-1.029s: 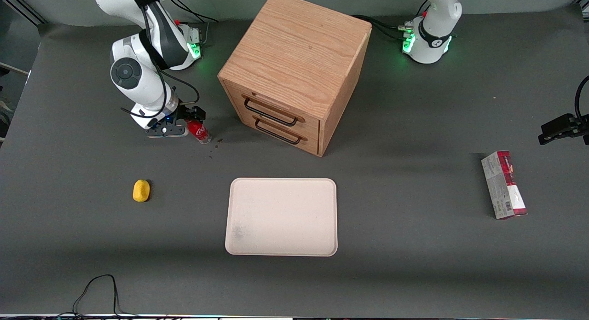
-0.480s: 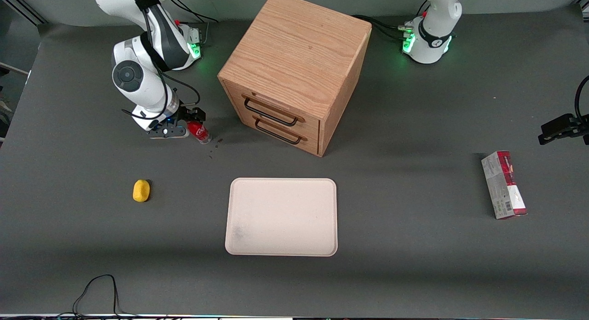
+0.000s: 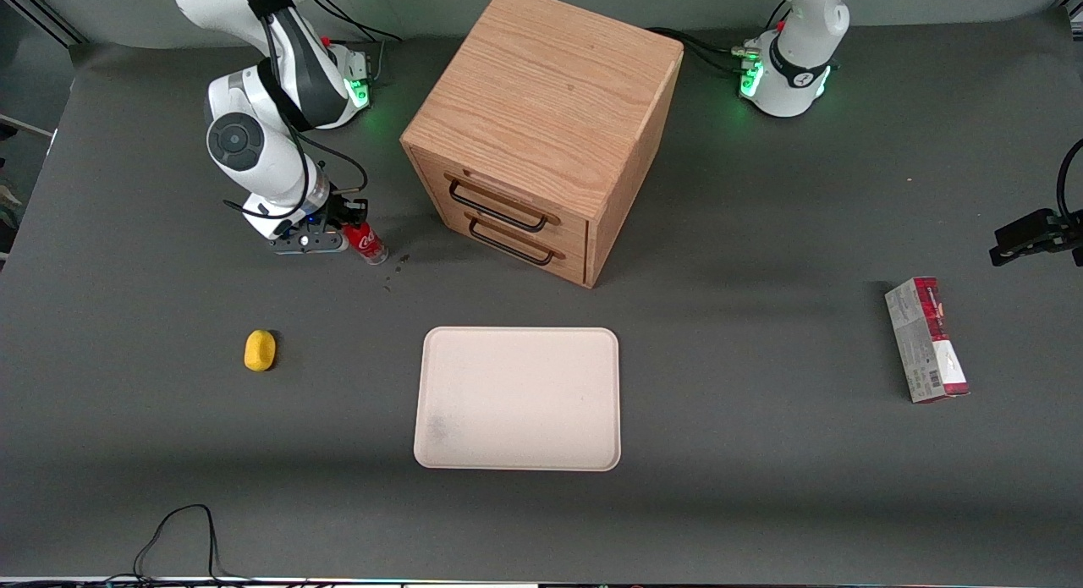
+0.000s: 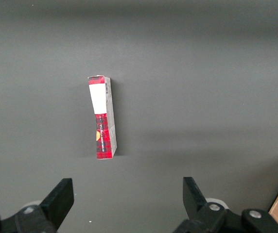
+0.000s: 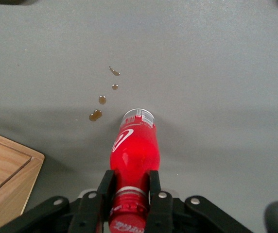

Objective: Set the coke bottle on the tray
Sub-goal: 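Close the right gripper around the bottle's body, then lift the bottle with the right gripper away from the cabinet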

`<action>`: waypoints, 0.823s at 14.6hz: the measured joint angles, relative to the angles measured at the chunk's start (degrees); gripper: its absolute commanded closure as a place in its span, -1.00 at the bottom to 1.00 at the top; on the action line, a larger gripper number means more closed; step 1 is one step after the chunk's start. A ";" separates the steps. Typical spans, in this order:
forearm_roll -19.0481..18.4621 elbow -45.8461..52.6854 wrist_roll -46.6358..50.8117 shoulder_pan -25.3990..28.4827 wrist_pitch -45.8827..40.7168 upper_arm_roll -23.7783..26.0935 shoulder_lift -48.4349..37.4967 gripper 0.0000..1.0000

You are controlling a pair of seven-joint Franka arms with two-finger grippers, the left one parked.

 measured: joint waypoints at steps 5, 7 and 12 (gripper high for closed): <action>-0.01 3.28 0.00 0.00 -4.23 -0.13 -0.01 1.00; -0.03 9.21 0.00 -0.01 -11.34 -0.61 -0.05 1.00; -0.12 27.83 -0.01 -0.02 -28.26 -1.30 -0.15 1.00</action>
